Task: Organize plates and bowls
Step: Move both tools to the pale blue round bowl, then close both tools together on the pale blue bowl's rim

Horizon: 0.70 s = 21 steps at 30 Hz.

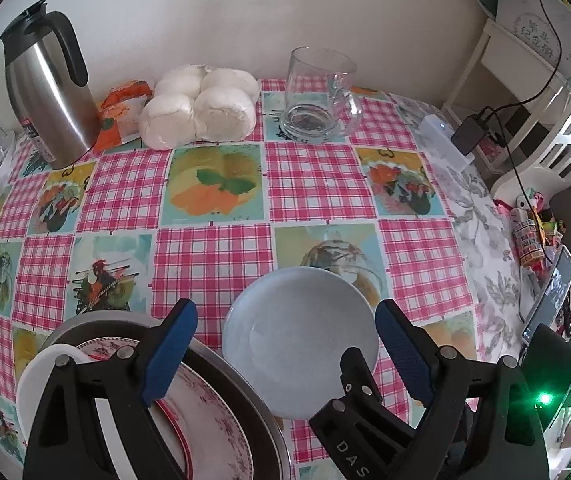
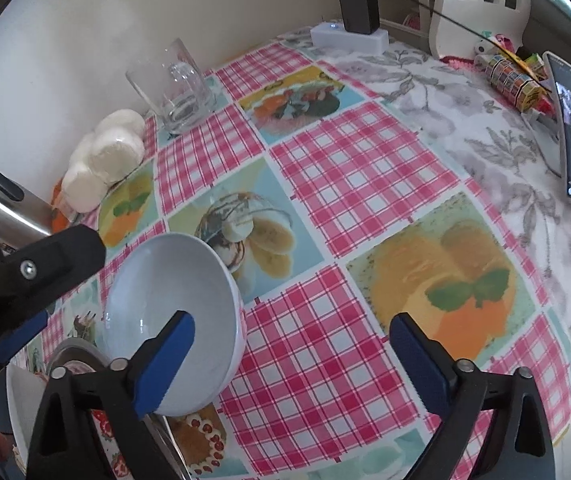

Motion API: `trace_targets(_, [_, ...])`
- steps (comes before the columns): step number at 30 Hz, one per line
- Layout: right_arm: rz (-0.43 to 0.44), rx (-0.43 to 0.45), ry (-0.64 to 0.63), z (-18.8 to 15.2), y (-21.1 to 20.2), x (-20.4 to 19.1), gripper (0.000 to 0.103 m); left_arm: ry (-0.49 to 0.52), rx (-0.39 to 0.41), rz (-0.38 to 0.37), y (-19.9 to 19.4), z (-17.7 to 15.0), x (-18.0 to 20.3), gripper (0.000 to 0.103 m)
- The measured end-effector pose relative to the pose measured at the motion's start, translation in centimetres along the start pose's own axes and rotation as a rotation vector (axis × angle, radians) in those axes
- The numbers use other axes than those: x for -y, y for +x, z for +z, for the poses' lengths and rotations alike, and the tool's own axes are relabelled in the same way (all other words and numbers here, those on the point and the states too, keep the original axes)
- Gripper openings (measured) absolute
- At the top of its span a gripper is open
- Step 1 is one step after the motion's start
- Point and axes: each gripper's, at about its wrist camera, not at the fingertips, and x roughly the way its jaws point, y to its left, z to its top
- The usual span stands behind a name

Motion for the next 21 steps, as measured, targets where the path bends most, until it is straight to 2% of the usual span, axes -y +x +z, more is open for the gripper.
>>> trace_targets(7, [-0.014,-0.013,-0.009,-0.07,0.50,-0.35,0.082,-0.015,-0.008,0.000,0.39,-0.03,-0.52,0.091])
trace_targets(9, [-0.008,-0.017,-0.010,-0.11,0.58,-0.46,0.072,-0.017,-0.007,0.003,0.40,-0.01,-0.62,0.091])
trace_targets(11, [0.008,-0.021,-0.013,-0.17,0.67,-0.59,0.068,-0.017,-0.006,0.004,0.37,0.02,-0.65,0.091])
trace_targets(15, [0.037,-0.030,-0.015,-0.28,0.73,-0.62,0.047,-0.017,-0.008,0.002,0.41,0.06,-0.70,0.091])
trace_targets(21, [0.079,-0.038,-0.021,-0.46,0.76,-0.84,0.035,-0.018,-0.006,0.005,0.38,0.02,-0.74,0.091])
